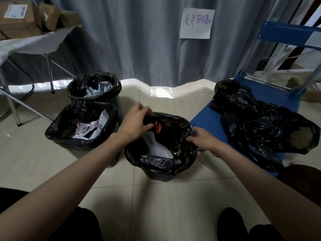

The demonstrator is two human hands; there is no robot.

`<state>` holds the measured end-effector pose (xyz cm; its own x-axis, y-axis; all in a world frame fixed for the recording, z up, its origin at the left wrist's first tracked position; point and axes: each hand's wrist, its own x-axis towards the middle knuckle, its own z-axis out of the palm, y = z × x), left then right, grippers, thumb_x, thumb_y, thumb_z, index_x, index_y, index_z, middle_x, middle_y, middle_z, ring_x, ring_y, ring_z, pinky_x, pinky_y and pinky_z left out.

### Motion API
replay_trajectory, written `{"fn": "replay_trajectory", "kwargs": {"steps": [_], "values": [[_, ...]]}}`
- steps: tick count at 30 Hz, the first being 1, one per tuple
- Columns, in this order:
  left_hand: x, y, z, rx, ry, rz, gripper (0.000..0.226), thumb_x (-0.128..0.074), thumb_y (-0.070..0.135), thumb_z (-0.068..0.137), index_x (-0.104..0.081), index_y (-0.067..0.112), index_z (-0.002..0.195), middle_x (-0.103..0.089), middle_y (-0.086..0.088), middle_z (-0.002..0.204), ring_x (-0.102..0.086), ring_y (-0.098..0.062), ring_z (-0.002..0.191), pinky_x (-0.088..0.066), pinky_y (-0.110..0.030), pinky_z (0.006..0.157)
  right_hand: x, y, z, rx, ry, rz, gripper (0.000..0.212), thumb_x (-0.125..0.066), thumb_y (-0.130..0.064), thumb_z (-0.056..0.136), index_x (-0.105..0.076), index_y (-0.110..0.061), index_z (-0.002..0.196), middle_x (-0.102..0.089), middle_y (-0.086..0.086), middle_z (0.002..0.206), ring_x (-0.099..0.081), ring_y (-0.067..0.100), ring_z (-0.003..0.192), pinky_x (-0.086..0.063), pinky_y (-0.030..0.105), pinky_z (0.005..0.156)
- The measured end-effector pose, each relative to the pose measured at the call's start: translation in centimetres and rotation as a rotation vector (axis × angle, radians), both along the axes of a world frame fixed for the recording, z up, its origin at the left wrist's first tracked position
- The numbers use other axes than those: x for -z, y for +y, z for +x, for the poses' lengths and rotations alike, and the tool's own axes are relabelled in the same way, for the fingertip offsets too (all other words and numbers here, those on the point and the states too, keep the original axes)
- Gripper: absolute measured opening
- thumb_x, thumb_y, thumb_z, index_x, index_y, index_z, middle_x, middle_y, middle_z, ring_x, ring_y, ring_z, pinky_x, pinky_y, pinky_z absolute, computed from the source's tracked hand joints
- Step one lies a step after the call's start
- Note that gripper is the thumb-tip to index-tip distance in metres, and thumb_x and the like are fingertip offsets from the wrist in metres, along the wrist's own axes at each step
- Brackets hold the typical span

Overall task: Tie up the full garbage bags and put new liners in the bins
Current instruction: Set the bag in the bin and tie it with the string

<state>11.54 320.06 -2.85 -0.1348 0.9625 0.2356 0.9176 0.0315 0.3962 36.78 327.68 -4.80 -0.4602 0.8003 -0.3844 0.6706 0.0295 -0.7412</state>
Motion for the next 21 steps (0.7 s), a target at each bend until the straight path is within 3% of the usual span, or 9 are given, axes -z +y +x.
{"fn": "replay_trajectory", "kwargs": {"steps": [4,8,12,15,17,21], "values": [[-1.1,-1.0,5.4,0.378,-0.019,-0.162,0.023,-0.078,0.049,0.075,-0.071,0.028,0.083,-0.055,0.01,0.087,-0.055,-0.007,0.079,-0.049,-0.032,0.075,-0.7,-0.6,0.2,-0.024,-0.017,-0.03,0.03,-0.061,-0.028,0.09,-0.055,-0.018,0.118,-0.068,0.008,0.107,-0.072,0.029,0.091,-0.062,0.047,0.075],[-0.2,-1.8,8.9,0.518,0.12,-0.423,0.028,-0.082,0.051,0.066,-0.072,0.027,0.076,-0.067,0.012,0.075,-0.059,-0.004,0.071,-0.039,-0.02,0.061,-1.1,-0.8,1.3,-0.103,-0.12,-0.159,0.031,-0.061,-0.027,0.087,-0.056,-0.019,0.116,-0.07,0.008,0.104,-0.07,0.02,0.078,-0.061,0.036,0.074],[0.7,-1.4,9.3,0.489,0.279,-0.354,0.015,-0.077,0.04,0.075,-0.074,0.025,0.079,-0.07,0.012,0.075,-0.062,-0.006,0.073,-0.034,-0.022,0.069,-0.7,-0.9,1.8,-0.111,-0.15,-0.201,0.028,-0.059,-0.018,0.089,-0.057,-0.012,0.117,-0.073,0.01,0.099,-0.07,0.018,0.07,-0.06,0.037,0.077],[1.1,-0.8,9.3,0.432,0.361,-0.264,0.015,-0.073,0.039,0.079,-0.07,0.025,0.079,-0.069,0.01,0.082,-0.059,-0.01,0.082,-0.038,-0.027,0.082,-0.5,-0.8,2.2,-0.072,-0.12,-0.171,0.007,-0.061,-0.012,0.091,-0.057,-0.01,0.095,-0.071,0.009,0.09,-0.069,0.016,0.072,-0.061,0.038,0.081],[1.7,-0.4,9.1,0.375,0.372,-0.239,0.015,-0.071,0.041,0.081,-0.063,0.03,0.075,-0.068,0.009,0.088,-0.059,-0.014,0.088,-0.04,-0.03,0.088,-0.4,-0.7,2.4,-0.05,-0.108,-0.162,0.009,-0.065,-0.011,0.09,-0.057,-0.009,0.085,-0.069,0.009,0.086,-0.067,0.015,0.074,-0.06,0.035,0.081],[2.2,-0.2,8.8,0.326,0.342,-0.242,0.015,-0.072,0.043,0.081,-0.066,0.03,0.076,-0.068,0.009,0.091,-0.059,-0.016,0.091,-0.041,-0.034,0.09,-0.3,-0.6,2.6,-0.026,-0.078,-0.19,0.013,-0.067,-0.01,0.089,-0.063,-0.005,0.101,-0.073,0.011,0.097,-0.071,0.018,0.085,-0.061,0.036,0.083]]}}
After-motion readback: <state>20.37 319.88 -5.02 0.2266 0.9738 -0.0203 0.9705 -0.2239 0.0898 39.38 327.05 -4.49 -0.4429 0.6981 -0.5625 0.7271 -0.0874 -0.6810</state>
